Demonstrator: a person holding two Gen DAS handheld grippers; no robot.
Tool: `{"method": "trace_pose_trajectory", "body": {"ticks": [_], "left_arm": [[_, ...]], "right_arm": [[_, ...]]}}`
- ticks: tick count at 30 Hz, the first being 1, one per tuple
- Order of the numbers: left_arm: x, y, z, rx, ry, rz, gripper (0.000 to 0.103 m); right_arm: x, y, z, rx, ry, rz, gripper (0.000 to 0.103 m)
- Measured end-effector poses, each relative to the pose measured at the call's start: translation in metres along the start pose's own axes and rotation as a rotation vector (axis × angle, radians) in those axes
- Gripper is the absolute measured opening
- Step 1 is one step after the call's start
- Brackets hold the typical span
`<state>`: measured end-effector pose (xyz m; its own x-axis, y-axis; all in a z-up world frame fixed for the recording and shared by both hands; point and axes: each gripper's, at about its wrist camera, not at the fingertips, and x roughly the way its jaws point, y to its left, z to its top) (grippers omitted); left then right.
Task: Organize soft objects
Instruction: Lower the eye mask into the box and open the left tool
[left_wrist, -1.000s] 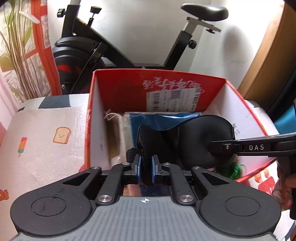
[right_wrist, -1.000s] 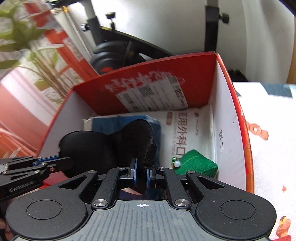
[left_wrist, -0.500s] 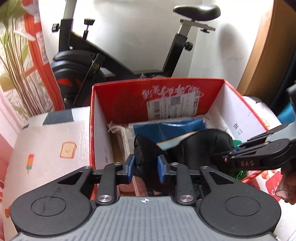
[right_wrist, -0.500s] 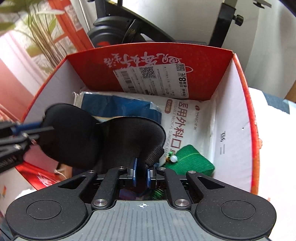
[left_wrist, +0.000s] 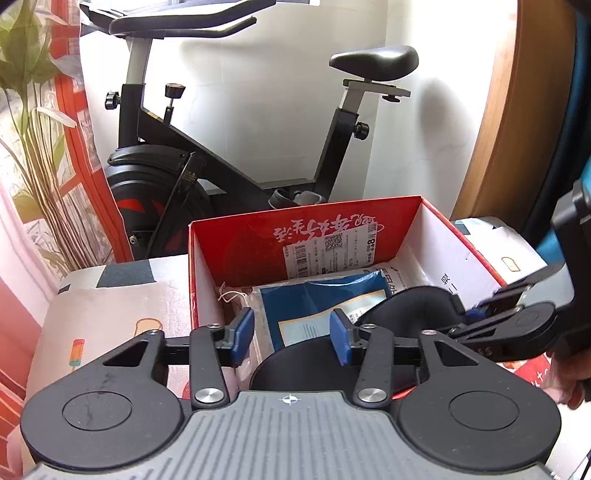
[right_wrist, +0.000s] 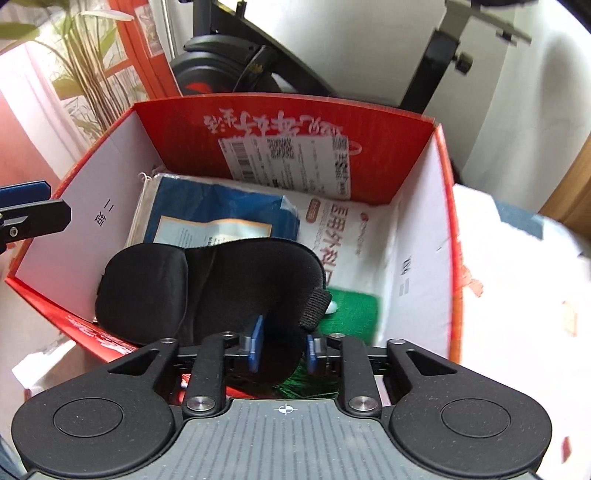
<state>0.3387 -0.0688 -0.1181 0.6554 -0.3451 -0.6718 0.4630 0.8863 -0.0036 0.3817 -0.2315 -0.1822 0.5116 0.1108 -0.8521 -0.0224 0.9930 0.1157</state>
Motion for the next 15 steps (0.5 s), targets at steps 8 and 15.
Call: {"method": "trace_pose_trajectory", "body": {"ticks": [8,15], "left_arm": [[-0.016,0.001,-0.008,0.004,-0.034,0.010,0.073],[-0.031,0.006,-0.018,-0.038,-0.063,-0.006,0.092]], "right_arm": [[-0.029,-0.007,-0.005,-0.016,-0.069,-0.058,0.066],[-0.065,-0.011,-0.027,0.009,-0.269,0.004,0.089]]}}
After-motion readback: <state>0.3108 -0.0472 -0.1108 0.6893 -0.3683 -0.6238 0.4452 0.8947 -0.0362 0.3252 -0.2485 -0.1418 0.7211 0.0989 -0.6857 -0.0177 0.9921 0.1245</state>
